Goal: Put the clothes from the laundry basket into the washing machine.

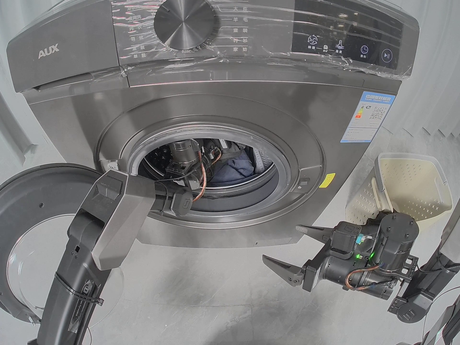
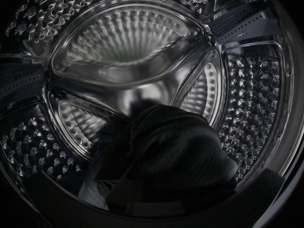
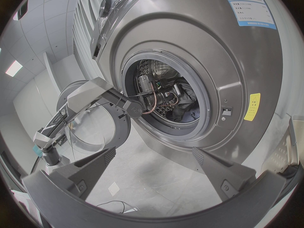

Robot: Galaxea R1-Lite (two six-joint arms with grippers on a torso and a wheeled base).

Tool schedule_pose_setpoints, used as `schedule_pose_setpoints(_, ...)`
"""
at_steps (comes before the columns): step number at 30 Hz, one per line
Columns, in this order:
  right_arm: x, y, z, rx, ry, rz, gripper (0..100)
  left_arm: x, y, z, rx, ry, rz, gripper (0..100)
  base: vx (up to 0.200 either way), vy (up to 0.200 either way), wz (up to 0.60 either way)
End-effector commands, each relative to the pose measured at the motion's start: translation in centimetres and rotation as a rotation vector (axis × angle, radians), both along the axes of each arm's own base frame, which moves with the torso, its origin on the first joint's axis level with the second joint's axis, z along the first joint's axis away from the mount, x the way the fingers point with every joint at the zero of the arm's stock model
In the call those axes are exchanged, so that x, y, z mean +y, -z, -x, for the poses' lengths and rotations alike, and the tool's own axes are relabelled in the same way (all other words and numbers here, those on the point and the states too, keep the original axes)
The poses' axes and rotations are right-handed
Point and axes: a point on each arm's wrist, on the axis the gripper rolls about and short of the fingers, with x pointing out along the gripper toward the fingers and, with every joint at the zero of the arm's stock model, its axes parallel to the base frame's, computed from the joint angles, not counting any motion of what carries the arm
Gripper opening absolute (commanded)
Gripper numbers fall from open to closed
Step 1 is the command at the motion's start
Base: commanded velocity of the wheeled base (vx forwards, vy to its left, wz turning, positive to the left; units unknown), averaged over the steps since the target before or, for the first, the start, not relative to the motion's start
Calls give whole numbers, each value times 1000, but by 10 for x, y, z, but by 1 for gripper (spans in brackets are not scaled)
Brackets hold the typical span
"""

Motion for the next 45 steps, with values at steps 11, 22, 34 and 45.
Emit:
schedule_pose_setpoints(11, 0, 1, 0, 3, 0, 3, 100, 4, 29, 26, 187, 29, -120, 100, 0, 0, 0)
schedule_pose_setpoints(22, 0, 1, 0, 2, 0, 2, 100, 17, 14, 73, 266, 131, -276, 100, 0, 0, 0)
schedule_pose_setpoints(34, 0, 0, 0, -1, 1, 0, 100, 23, 31, 118, 368, 200, -400, 100, 0, 0, 0)
schedule_pose_setpoints(45, 0, 0, 0, -2, 1, -1, 100, 5, 14, 123, 240, 307, -349, 100, 0, 0, 0)
